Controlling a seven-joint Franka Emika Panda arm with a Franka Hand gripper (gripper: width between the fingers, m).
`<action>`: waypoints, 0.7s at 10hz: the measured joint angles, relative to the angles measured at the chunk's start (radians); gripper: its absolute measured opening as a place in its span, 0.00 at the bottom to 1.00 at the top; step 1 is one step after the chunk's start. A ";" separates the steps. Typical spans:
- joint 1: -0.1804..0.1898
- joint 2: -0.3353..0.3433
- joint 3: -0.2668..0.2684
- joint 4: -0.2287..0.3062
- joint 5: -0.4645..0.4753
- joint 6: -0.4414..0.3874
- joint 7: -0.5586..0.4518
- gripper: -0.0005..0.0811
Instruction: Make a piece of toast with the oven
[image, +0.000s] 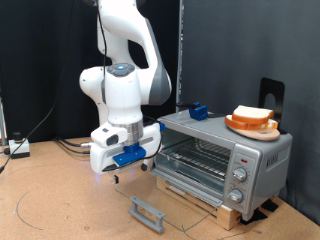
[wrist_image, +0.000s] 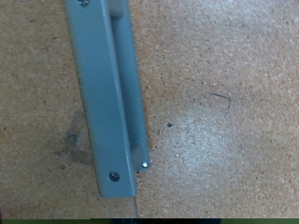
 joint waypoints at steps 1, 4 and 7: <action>-0.006 0.015 -0.006 0.004 -0.017 0.013 0.026 1.00; -0.029 0.073 -0.048 0.015 -0.163 0.083 0.147 1.00; -0.035 0.077 -0.044 0.030 -0.071 0.051 0.057 1.00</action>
